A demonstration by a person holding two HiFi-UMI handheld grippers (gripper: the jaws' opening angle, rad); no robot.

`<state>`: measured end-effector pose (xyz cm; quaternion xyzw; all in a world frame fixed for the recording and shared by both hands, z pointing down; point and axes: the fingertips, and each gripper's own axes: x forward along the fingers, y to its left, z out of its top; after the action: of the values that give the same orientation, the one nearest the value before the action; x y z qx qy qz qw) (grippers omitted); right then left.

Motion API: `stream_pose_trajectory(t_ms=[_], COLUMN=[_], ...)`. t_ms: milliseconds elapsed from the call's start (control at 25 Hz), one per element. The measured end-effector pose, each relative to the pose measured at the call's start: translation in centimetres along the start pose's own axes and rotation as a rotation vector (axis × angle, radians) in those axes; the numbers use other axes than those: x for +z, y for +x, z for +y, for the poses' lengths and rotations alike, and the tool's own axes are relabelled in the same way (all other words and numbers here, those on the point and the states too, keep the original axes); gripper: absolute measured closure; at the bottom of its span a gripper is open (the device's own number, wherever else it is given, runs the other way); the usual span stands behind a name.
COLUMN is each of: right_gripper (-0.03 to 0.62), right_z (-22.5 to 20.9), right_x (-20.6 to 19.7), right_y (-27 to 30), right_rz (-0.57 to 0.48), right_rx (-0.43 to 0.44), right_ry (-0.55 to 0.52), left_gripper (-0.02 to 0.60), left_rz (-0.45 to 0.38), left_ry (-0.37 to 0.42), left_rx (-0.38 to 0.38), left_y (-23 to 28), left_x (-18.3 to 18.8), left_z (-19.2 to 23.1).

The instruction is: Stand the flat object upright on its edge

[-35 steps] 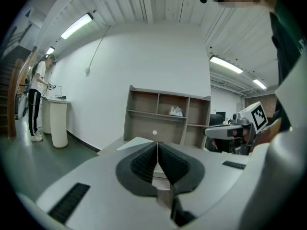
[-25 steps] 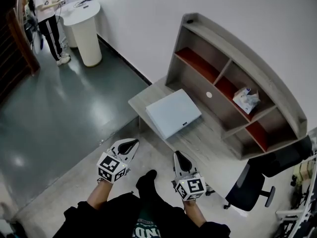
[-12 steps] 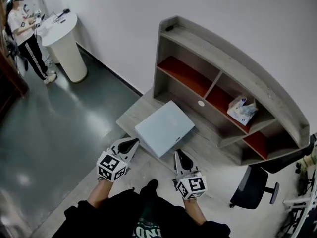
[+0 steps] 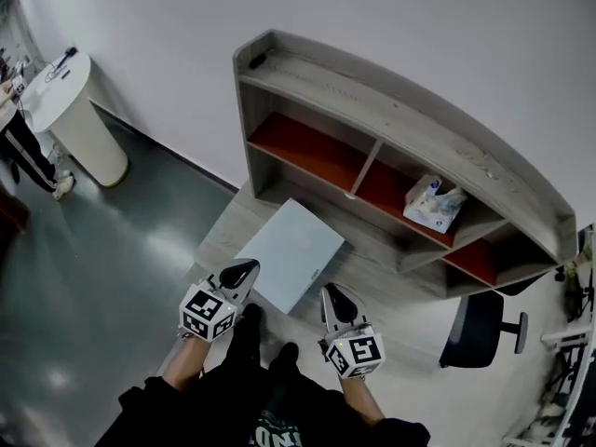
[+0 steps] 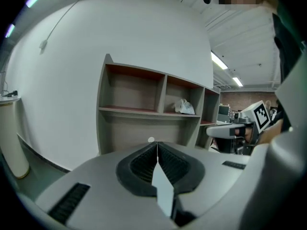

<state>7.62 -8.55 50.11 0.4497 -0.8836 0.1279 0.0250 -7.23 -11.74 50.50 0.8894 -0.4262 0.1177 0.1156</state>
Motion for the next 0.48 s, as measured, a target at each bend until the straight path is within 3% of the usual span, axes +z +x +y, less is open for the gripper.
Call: stream_pose_trajectory(t_ms=[480], right_gripper=[0.557], right_z=[-4.2], right_x=[0.8], right_y=[5.9], right_rz=[0.001], right_rx=[-0.255], right_ry=[0.047], left_gripper=[0.566], left_rz=[0.040], left_ry=[0.073], left_rx=[-0.272], left_y=[9.3], left_x=[2.1], left_z=[5.7])
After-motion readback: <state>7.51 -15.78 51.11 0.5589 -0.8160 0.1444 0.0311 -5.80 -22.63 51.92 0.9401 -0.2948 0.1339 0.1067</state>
